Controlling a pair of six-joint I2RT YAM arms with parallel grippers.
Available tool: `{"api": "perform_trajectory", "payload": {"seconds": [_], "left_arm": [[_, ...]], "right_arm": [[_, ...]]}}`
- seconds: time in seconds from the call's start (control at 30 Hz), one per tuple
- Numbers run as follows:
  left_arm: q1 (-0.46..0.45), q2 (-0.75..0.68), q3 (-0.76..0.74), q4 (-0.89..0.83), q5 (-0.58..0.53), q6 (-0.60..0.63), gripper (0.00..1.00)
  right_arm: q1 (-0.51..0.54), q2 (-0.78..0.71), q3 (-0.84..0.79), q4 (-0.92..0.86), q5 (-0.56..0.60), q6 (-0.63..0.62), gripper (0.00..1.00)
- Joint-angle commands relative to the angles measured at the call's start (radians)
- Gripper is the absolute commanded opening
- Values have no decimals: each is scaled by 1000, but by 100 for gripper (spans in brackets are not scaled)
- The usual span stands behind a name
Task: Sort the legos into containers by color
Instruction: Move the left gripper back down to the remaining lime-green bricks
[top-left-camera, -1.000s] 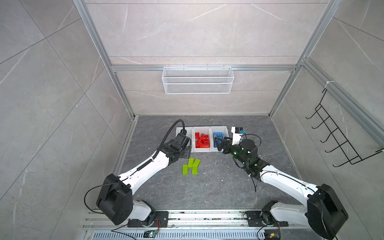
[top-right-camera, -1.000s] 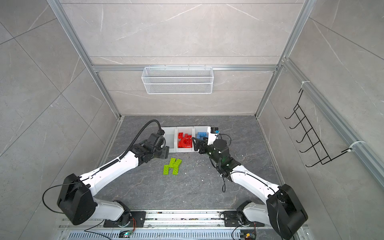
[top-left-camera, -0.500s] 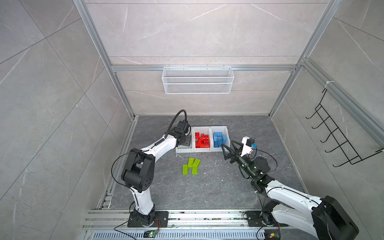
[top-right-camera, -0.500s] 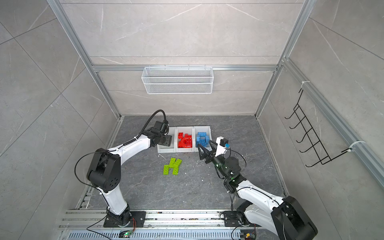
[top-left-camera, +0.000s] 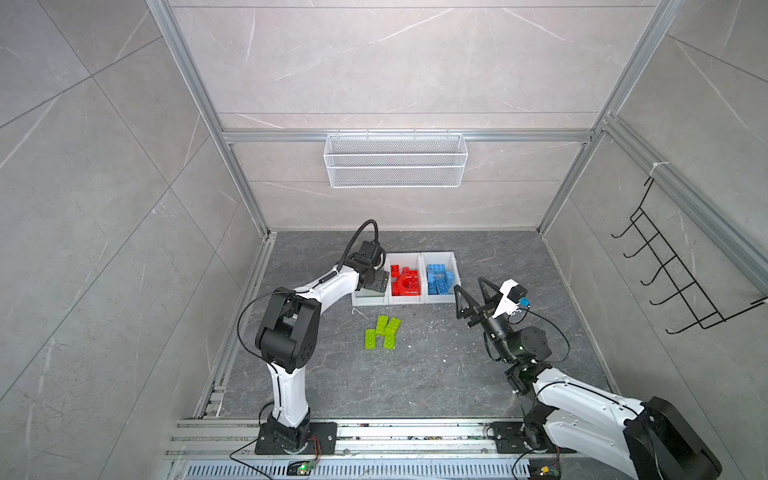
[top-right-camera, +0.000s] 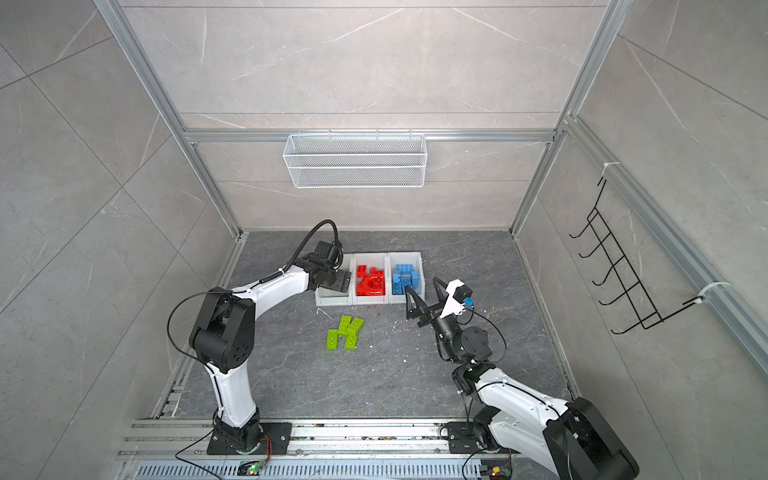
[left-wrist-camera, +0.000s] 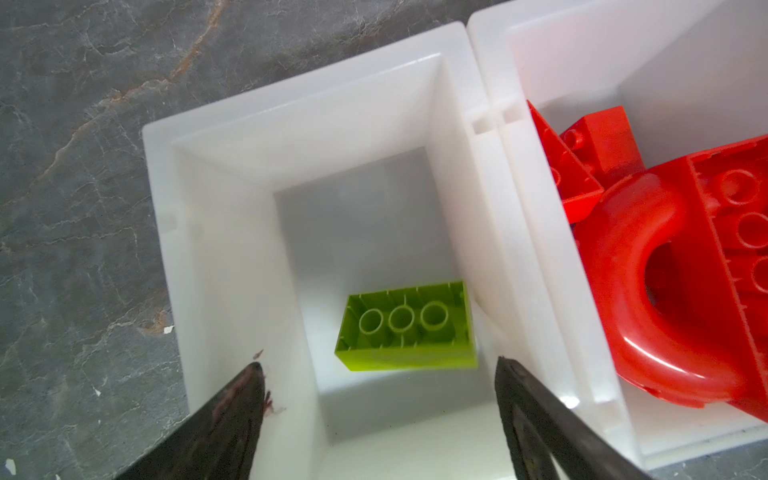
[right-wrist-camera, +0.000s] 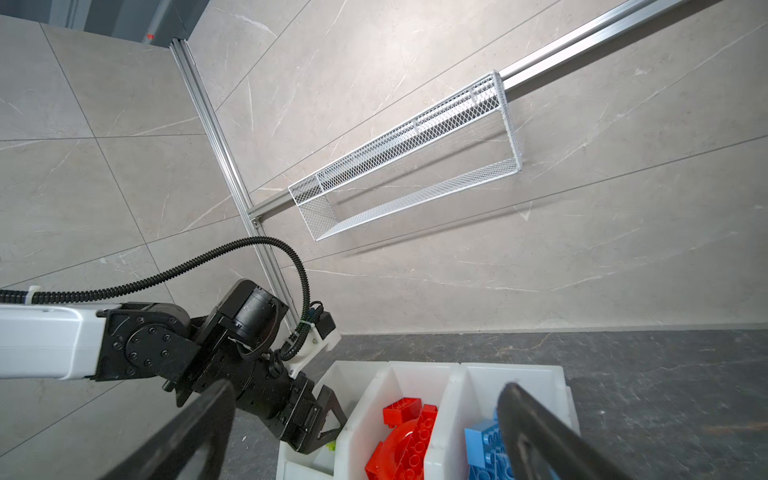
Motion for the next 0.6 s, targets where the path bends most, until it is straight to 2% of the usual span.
{"api": "perform_trajectory", "payload": {"seconds": [0.0,0.17,0.27,0.37,0.47,0.57], "left_arm": [[-2,-67,33,-15,3,22,91],[-13,-211,1,-88,-23,-10,91],[-73,-324,-51,-163,-101,-26,91],[-154,-425,-140,-257,-156,-100,91],[-190,-522,-283,-291,-144,-228,90],[-212,-616,-440,-265,-126,-323,89]], "right_arm": [[-6,-16,-7,18,11,-29,100],[-7,-30,50,-121,-27,-32,100],[-6,-31,93,-216,-54,-27,100],[-7,-11,89,-169,-60,-19,100],[-7,12,63,-77,-54,-7,100],[-7,31,65,-61,-59,-3,100]]}}
